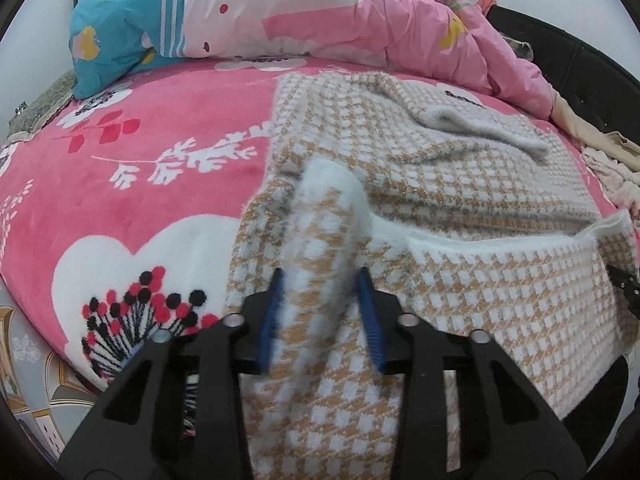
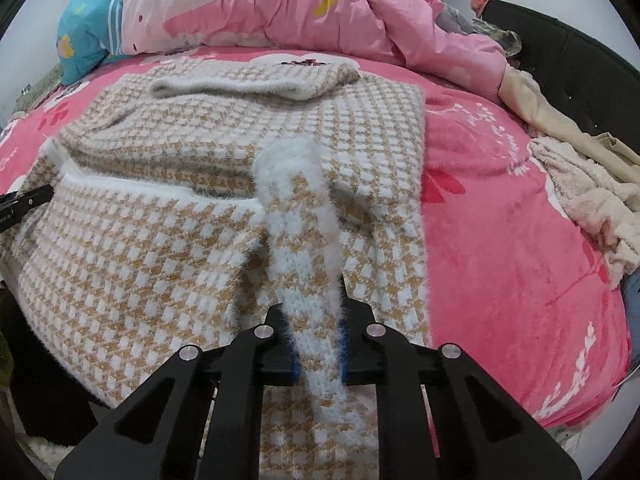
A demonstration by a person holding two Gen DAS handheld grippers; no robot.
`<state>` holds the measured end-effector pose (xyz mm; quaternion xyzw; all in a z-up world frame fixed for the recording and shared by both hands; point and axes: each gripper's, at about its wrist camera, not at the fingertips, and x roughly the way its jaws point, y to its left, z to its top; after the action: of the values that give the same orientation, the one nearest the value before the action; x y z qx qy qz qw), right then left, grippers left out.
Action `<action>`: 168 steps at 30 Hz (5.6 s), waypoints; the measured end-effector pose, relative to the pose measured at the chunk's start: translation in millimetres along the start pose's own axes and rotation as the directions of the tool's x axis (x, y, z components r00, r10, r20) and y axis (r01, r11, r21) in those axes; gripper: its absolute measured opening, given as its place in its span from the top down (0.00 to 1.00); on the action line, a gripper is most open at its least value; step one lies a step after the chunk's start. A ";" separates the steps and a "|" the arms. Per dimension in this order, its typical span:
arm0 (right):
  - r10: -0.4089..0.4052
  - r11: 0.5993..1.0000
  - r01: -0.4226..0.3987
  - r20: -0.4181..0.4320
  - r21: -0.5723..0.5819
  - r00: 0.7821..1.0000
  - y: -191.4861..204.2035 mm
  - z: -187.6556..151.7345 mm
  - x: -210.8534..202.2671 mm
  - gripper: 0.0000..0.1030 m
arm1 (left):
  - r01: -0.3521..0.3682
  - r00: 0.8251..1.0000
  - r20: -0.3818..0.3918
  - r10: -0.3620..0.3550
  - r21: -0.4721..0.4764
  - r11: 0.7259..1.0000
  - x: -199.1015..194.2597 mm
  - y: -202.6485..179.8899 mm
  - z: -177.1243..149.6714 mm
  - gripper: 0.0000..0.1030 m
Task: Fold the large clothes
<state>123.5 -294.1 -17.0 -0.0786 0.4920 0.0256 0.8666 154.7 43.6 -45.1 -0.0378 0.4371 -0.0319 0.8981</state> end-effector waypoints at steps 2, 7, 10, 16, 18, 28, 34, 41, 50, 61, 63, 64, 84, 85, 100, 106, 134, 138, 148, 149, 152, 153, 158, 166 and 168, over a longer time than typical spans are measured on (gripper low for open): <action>-0.002 1.000 0.002 0.014 0.002 1.000 0.6 -1.0 -5.0 0.91 | 0.003 1.000 0.009 -0.003 0.007 1.000 -2.5 1.1 -0.8 0.81; -0.001 1.000 -0.001 0.084 0.021 0.996 -0.5 -4.7 -27.2 0.92 | 0.009 0.997 0.080 -0.012 0.036 0.999 -27.2 -2.6 -3.8 0.90; 0.002 0.999 -0.006 0.122 0.035 0.992 -2.6 -8.0 -43.9 0.92 | 0.029 0.989 0.144 -0.035 0.044 0.999 -52.5 -4.0 -6.2 0.91; -0.030 0.999 0.025 0.232 0.028 0.972 2.0 -16.5 -88.2 0.93 | 0.058 0.965 0.251 -0.074 0.070 0.996 -103.1 -7.3 -7.1 0.92; -0.027 0.999 0.020 0.260 0.031 0.965 1.6 -16.2 -97.6 0.93 | 0.055 0.958 0.277 -0.076 0.083 0.995 -115.7 -10.4 -4.4 0.92; -0.023 0.999 0.005 0.378 0.047 0.926 -16.4 25.2 -116.7 0.93 | 0.039 0.918 0.392 -0.069 0.085 0.996 -134.8 -14.8 34.3 0.92; -0.014 0.999 -0.003 0.393 0.044 0.920 -24.3 61.8 -93.5 0.93 | 0.040 0.916 0.396 -0.070 0.083 0.996 -112.4 -11.6 66.7 0.92; 0.012 0.999 -0.030 0.403 0.038 0.915 -36.9 120.6 -61.9 0.93 | 0.050 0.912 0.402 -0.084 0.096 0.994 -83.8 -11.6 126.3 0.93; 0.041 0.995 -0.071 0.350 0.074 0.936 -60.0 212.7 18.2 0.93 | 0.063 0.946 0.309 -0.093 0.107 0.992 1.5 -9.9 225.7 0.93; 0.274 0.908 -0.284 0.075 0.308 0.959 -118.5 212.4 161.4 0.53 | 0.096 0.993 -0.063 -0.096 -0.012 0.995 156.1 26.1 228.9 0.57; 0.338 0.857 -0.350 0.098 0.379 0.936 -140.7 208.7 160.5 0.34 | 0.115 0.991 -0.056 -0.119 -0.066 0.991 152.8 41.0 233.6 0.51; 0.371 0.822 -0.383 0.114 0.422 0.922 -155.4 206.3 157.9 0.34 | 0.135 0.989 -0.041 -0.139 -0.098 0.986 146.5 51.0 235.9 0.50; 0.380 0.899 -0.379 0.039 0.219 0.924 -83.4 252.3 173.5 0.45 | 0.195 0.971 -0.140 -0.193 0.002 0.981 169.8 -13.1 247.6 0.48; 0.388 0.888 -0.373 -0.002 0.269 0.922 -93.7 243.1 189.6 0.47 | 0.218 0.964 -0.149 -0.222 -0.047 0.975 177.8 -2.7 242.2 0.48; 0.371 0.866 -0.388 0.113 0.315 0.922 -135.9 132.7 45.2 0.56 | 0.274 0.961 0.053 -0.271 -0.064 0.960 31.7 22.9 170.7 0.44; 0.297 0.939 -0.291 -0.008 0.185 0.955 -95.1 53.4 70.2 0.57 | 0.196 0.975 -0.093 -0.202 -0.071 0.978 73.7 23.7 97.9 0.49; 0.171 0.984 -0.156 0.208 -0.084 0.963 56.0 67.5 1.1 0.55 | 0.157 0.987 0.012 -0.160 0.119 0.980 11.0 -35.2 50.6 0.43; 0.125 0.986 -0.101 0.188 -0.131 0.974 67.4 39.9 44.9 0.51 | 0.135 0.990 -0.057 -0.129 0.123 0.983 49.5 -40.8 31.2 0.41; 0.123 0.989 -0.103 0.205 -0.106 0.971 66.1 81.3 16.5 0.51 | 0.133 0.987 0.069 -0.144 0.144 0.981 14.8 -56.8 62.5 0.37; 0.123 0.989 -0.106 0.177 -0.104 0.976 65.9 81.0 30.1 0.51 | 0.119 0.990 0.055 -0.128 0.143 0.983 22.2 -60.0 65.8 0.34; 0.190 0.981 -0.179 0.160 -0.080 0.969 53.3 68.0 60.8 0.49 | 0.059 0.998 -0.023 -0.056 0.153 0.986 61.2 -66.0 66.7 0.29; 0.208 0.977 -0.200 0.149 -0.069 0.967 49.2 70.5 57.2 0.49 | 0.027 1.000 0.002 -0.027 0.182 0.983 61.3 -71.3 63.2 0.29; 0.182 0.983 -0.174 0.201 -0.056 0.963 37.0 109.7 26.6 0.49 | 0.011 1.000 0.005 -0.012 0.165 0.986 54.1 -72.8 65.2 0.28; 0.138 0.990 -0.131 0.154 -0.052 0.978 24.0 116.9 91.0 0.46 | -0.003 1.000 0.014 0.001 0.161 0.987 52.8 -75.9 61.2 0.28; 0.140 0.990 -0.137 0.114 -0.032 0.984 20.6 128.7 80.4 0.46 | -0.009 1.000 0.022 0.005 0.166 0.986 50.8 -76.0 60.6 0.28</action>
<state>271.6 -255.6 -23.3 -0.0528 0.4446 0.0962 0.8890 231.8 -34.1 -40.3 0.0384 0.4231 -0.0646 0.9029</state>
